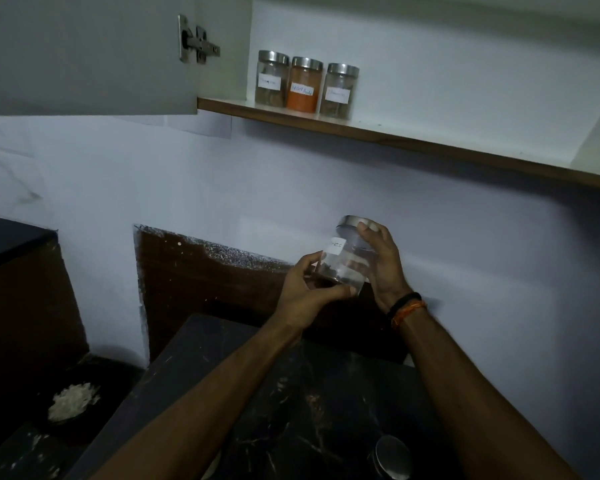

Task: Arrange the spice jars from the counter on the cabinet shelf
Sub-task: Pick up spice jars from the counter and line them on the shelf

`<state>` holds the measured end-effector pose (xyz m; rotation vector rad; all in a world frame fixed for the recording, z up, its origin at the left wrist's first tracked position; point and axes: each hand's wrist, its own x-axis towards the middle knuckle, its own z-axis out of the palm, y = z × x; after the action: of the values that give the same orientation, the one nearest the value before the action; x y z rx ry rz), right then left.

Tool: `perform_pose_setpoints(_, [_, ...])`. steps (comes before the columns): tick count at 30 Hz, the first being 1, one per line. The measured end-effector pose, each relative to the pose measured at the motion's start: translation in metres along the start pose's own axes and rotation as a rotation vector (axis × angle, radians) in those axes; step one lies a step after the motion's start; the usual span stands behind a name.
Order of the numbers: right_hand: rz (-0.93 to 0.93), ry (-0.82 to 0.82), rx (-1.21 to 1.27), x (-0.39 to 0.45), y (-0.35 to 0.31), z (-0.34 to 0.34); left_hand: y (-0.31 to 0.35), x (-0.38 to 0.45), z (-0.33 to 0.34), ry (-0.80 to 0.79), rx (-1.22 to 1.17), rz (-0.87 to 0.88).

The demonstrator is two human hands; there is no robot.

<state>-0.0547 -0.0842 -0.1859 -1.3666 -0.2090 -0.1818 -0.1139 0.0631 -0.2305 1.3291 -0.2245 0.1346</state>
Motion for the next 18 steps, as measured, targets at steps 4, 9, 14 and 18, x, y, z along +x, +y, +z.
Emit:
perform_pose_setpoints(4, [-0.032,-0.006,-0.156,0.004,-0.017,-0.003,0.008,0.004,0.01,0.086,0.264,0.18])
perform_pose_setpoints(9, [-0.032,0.01,-0.227,0.013,-0.035,-0.008,0.018,0.01,0.026,0.115,0.379,0.278])
perform_pose_setpoints(14, [-0.056,0.017,-0.142,0.018,-0.053,-0.016,0.03,0.018,0.037,0.038,0.272,0.215])
perform_pose_setpoints(18, [-0.084,0.007,-0.105,0.02,-0.064,-0.022,0.037,0.025,0.04,-0.081,0.144,0.101])
